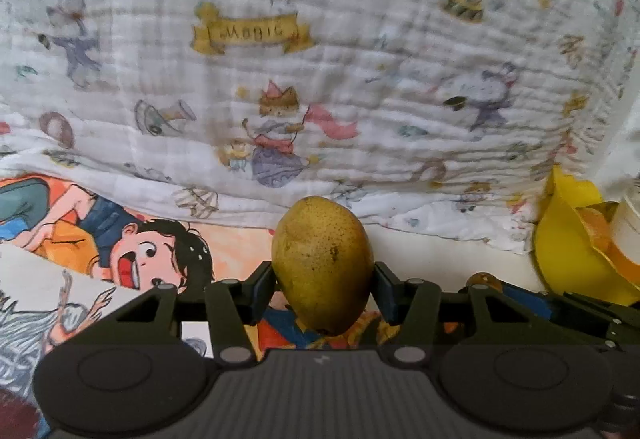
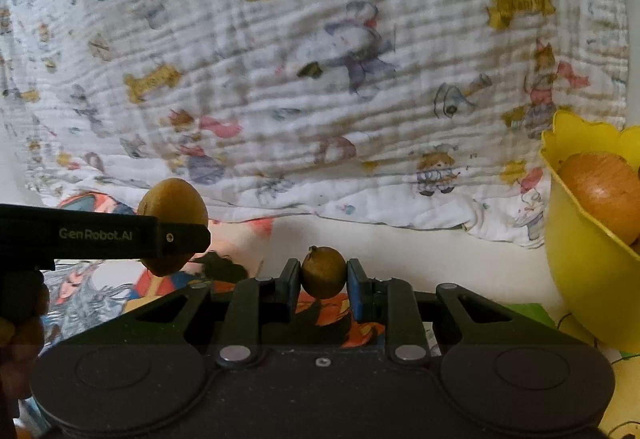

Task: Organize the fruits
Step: 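Grasp the yellow-brown oval fruit with left tool while right tool grasps small brown fruit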

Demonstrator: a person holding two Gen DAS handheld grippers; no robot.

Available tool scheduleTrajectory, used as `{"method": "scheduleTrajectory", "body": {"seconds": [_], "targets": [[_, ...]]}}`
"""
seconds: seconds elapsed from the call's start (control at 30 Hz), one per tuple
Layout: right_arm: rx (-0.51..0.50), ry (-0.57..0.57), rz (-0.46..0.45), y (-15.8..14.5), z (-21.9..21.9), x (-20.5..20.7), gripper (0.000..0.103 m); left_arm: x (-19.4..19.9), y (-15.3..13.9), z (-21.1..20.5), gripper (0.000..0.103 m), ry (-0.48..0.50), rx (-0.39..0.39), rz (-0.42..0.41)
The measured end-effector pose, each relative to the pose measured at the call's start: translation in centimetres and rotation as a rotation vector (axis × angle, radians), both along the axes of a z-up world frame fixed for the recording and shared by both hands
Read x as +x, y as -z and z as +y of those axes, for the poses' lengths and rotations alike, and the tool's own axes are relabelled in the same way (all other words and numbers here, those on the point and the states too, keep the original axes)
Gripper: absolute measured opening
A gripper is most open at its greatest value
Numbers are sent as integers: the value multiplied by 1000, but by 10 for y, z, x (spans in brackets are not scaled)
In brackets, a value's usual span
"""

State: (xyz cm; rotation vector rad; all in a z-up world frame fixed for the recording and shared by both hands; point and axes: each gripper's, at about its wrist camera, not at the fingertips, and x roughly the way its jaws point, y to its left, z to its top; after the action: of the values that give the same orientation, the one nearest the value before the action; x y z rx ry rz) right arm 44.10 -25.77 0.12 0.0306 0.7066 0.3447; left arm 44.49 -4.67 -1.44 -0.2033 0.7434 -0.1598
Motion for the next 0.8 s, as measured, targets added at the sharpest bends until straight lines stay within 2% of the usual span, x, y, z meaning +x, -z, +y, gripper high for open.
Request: {"method": "scheduleTrajectory", "body": {"seconds": [0.37, 0.6, 0.8], "targets": [[-2, -86, -35, -25, 3, -51, 26, -58, -27, 7, 57, 3, -7, -16], [-10, -145, -57, -37, -4, -88, 26, -96, -30, 19, 57, -2, -22, -14], [-14, -190, -30, -36, -12, -115, 26, -127, -27, 26, 57, 17, -36, 4]]}}
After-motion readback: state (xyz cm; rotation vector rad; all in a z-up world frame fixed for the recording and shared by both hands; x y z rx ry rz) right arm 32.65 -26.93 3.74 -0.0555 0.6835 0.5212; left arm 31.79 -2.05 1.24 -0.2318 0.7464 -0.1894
